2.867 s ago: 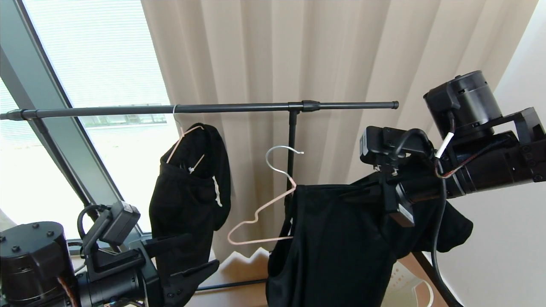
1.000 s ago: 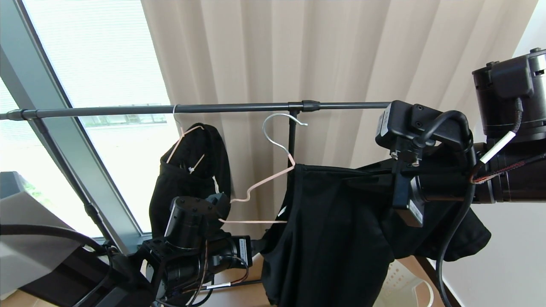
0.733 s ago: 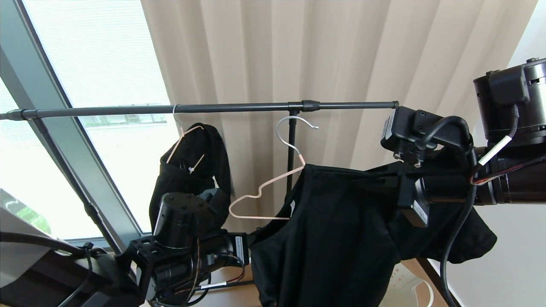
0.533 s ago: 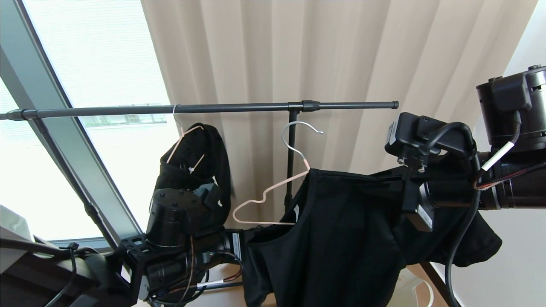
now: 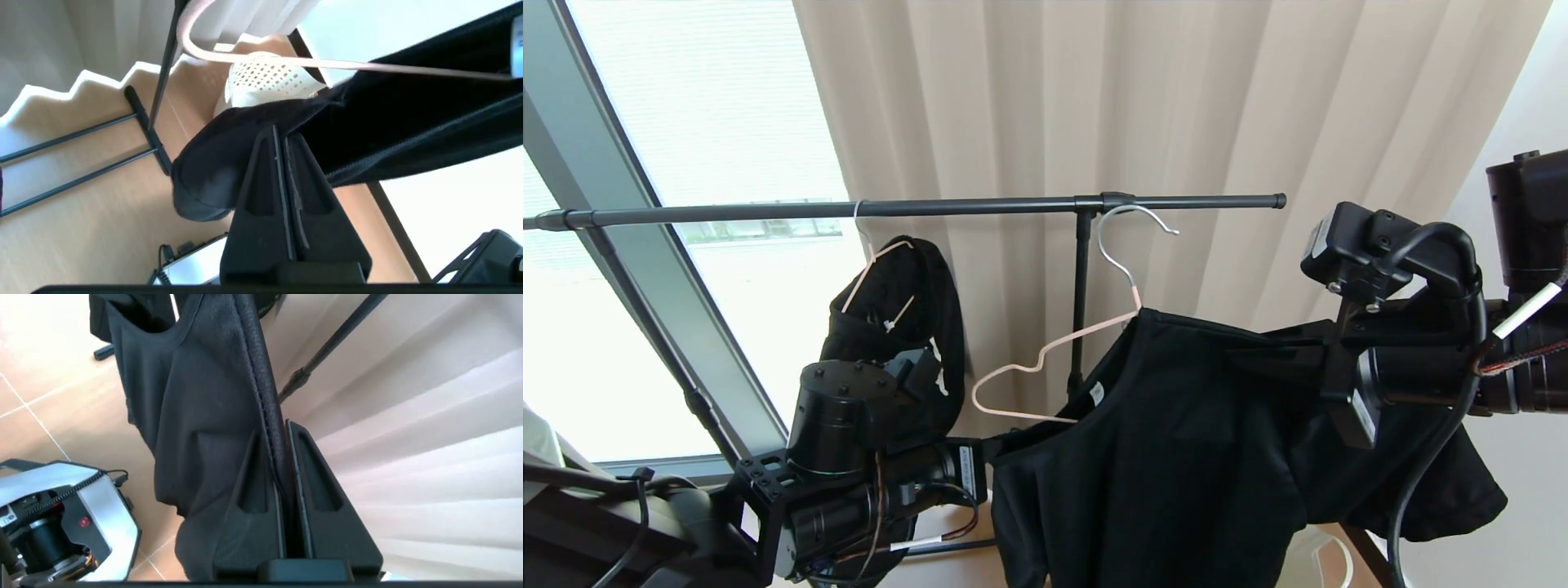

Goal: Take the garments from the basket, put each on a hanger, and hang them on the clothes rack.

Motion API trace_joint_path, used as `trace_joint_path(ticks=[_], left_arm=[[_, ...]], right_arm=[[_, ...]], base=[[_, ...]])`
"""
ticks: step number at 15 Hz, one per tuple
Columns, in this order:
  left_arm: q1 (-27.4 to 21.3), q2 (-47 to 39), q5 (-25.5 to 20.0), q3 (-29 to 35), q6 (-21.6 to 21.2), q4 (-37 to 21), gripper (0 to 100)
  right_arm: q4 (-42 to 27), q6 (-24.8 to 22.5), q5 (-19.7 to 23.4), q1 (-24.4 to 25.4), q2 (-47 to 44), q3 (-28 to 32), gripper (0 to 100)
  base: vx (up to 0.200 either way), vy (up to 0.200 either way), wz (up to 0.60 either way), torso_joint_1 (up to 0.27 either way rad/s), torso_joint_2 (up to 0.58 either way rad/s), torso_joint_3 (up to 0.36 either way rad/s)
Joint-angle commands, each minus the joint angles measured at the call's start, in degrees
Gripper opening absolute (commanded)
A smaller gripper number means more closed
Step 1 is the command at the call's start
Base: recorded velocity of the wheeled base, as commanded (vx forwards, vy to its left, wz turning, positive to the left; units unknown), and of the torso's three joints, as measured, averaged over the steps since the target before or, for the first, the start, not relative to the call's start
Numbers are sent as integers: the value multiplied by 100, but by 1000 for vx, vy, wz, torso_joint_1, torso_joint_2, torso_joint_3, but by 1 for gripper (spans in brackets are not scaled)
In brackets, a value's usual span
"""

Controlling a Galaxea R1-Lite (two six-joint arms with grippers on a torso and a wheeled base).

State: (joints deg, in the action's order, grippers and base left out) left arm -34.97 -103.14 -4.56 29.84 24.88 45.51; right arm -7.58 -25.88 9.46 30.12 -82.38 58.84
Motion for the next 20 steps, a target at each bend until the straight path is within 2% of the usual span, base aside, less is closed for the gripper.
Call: trace_joint_path(ticks=[1, 4, 12, 17, 20], left_arm=[[52, 5, -1, -22, -1, 2, 0], [246, -4, -1, -57, -1, 11, 0], [861, 146, -10, 153, -1, 28, 0], [887, 488, -45, 426, -1, 20, 0], [729, 875, -71, 575, -10, -16, 0]], right_arm=[[20, 22, 12, -6, 188, -128, 0], [20, 233, 21, 2, 486, -180, 0], [11, 224, -6, 2, 803, -549, 0], [20, 224, -14, 11, 776, -769, 0], [29, 241, 3, 29, 724, -804, 0]], base=[[0, 0, 0, 0, 0, 0], [0, 0, 0, 0, 0, 0], [0, 0, 0, 0, 0, 0], [0, 0, 0, 0, 0, 0], [0, 0, 0, 0, 0, 0]])
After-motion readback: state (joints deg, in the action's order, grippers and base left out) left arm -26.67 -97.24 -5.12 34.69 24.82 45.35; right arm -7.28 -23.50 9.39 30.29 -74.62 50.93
